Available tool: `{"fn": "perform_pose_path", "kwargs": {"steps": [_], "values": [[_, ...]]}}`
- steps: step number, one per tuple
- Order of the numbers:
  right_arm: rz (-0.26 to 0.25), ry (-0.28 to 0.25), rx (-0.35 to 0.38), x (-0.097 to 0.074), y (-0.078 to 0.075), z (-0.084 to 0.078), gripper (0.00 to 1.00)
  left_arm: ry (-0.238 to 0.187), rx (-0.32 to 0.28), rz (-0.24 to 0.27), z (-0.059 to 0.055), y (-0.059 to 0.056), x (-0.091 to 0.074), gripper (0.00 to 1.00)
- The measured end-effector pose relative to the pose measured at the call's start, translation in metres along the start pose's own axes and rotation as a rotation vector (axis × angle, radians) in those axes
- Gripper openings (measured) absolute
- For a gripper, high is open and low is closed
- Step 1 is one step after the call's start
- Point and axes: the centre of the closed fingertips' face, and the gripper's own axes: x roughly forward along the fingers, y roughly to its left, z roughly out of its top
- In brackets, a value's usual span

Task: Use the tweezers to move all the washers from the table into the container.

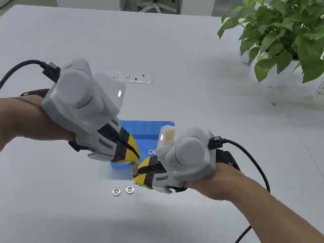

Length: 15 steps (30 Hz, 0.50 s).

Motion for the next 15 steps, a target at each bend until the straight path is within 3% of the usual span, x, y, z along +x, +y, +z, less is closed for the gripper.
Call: {"fn": "perform_pose_path", "kwargs": {"steps": [15], "values": [[-0.017, -0.006, -0.022, -0.011, -0.015, 0.014, 0.1, -0.002, 0.026, 0.021, 0.013, 0.011, -0.013, 0.05]]}}
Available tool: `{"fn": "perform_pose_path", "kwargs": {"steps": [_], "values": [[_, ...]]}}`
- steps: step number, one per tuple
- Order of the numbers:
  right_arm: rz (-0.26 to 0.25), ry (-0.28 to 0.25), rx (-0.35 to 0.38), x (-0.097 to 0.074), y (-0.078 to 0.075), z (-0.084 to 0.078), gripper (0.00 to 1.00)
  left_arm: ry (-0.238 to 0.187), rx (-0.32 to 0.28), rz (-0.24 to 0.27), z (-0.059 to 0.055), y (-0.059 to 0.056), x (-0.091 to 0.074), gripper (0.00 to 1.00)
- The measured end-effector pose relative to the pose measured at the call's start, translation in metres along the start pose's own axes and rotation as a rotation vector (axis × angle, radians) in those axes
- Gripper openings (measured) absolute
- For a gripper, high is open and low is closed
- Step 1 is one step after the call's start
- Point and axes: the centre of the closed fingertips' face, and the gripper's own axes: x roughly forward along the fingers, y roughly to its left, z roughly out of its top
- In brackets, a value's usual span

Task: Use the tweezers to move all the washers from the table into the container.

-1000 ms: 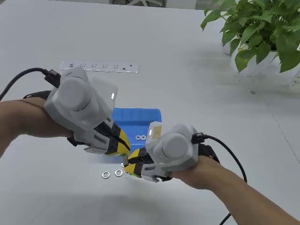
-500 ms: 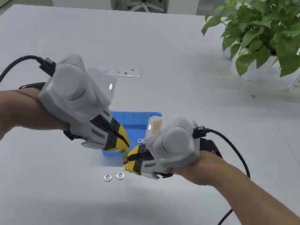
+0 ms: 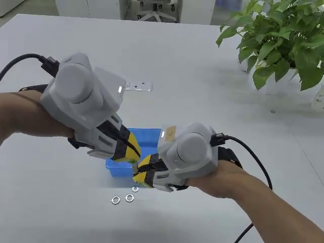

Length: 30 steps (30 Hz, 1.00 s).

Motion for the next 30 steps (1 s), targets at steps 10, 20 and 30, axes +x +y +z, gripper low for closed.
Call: {"fn": "perform_pose_path", "kwargs": {"steps": [10, 20, 30], "values": [[-0.016, -0.002, -0.019, -0.004, -0.016, 0.007, 0.1, -0.004, 0.019, 0.017, 0.005, 0.013, -0.006, 0.05], [-0.019, -0.001, -0.032, -0.002, -0.03, 0.011, 0.1, -0.002, 0.028, 0.029, 0.003, 0.028, -0.009, 0.05], [-0.019, 0.003, -0.032, 0.004, -0.044, 0.008, 0.1, -0.006, 0.024, 0.041, -0.002, 0.04, -0.006, 0.05]]}}
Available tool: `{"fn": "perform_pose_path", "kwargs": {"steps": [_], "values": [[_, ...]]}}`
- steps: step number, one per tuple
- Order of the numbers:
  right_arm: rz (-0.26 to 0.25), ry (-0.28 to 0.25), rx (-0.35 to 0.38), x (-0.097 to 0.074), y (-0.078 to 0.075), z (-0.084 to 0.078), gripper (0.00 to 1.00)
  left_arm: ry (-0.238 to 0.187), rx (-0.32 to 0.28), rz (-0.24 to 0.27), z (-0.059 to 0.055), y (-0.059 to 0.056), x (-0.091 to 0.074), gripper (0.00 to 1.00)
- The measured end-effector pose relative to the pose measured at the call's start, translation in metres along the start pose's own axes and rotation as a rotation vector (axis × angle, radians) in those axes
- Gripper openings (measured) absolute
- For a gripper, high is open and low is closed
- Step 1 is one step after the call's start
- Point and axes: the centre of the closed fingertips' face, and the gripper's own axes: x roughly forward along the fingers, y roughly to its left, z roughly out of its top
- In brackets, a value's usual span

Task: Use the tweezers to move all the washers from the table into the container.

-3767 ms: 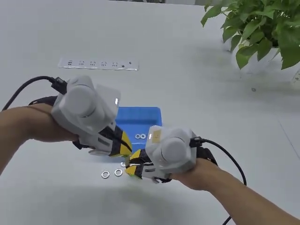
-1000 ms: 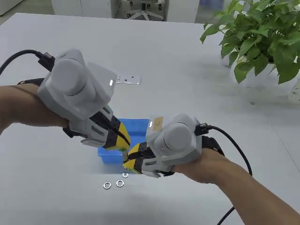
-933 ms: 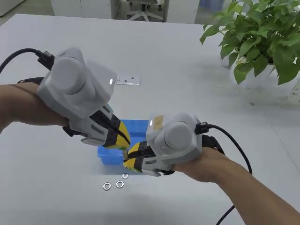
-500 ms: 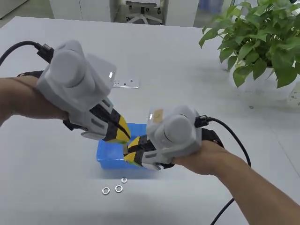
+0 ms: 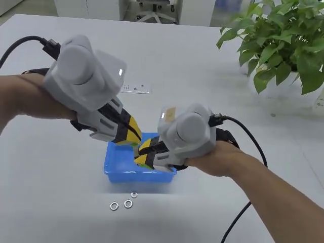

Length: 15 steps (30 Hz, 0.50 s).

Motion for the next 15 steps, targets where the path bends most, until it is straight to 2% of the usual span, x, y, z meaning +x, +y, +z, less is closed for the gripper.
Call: {"fn": "perform_pose_path", "kwargs": {"steps": [15], "values": [[0.016, 0.009, 0.014, 0.012, -0.014, -0.012, 0.1, 0.004, -0.011, 0.005, -0.012, 0.015, 0.012, 0.05]]}}
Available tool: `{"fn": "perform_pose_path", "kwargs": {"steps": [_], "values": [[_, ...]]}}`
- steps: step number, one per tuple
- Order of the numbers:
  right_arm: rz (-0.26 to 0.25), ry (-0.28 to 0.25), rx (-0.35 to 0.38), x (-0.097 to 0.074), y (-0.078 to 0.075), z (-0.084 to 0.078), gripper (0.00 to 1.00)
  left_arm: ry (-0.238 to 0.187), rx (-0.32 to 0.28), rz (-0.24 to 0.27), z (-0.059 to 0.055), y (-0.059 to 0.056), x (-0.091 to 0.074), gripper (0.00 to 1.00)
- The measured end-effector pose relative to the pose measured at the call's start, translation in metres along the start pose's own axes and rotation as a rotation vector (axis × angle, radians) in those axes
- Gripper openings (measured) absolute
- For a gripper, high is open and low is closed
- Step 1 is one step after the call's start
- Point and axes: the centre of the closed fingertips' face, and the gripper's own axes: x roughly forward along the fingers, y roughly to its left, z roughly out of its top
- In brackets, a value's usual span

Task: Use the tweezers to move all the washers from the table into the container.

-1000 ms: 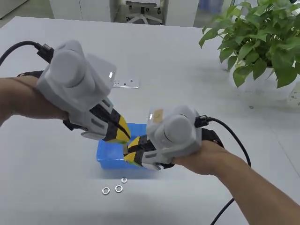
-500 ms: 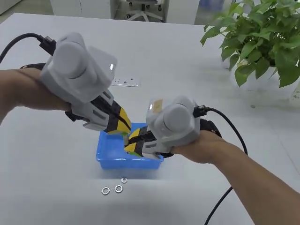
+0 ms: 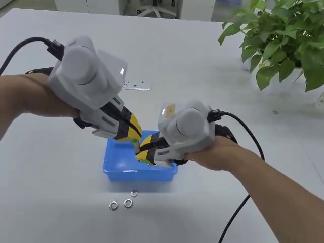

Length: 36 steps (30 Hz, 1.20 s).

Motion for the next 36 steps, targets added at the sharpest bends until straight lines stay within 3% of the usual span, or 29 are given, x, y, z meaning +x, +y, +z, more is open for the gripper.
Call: {"fn": "perform_pose_path", "kwargs": {"steps": [23, 36], "values": [[0.034, 0.032, 0.018, 0.021, -0.01, -0.026, 0.1, 0.005, -0.029, -0.009, -0.022, 0.012, 0.025, 0.05], [0.045, 0.037, 0.029, 0.027, -0.012, -0.033, 0.1, 0.012, -0.03, -0.012, -0.028, 0.015, 0.032, 0.05]]}}
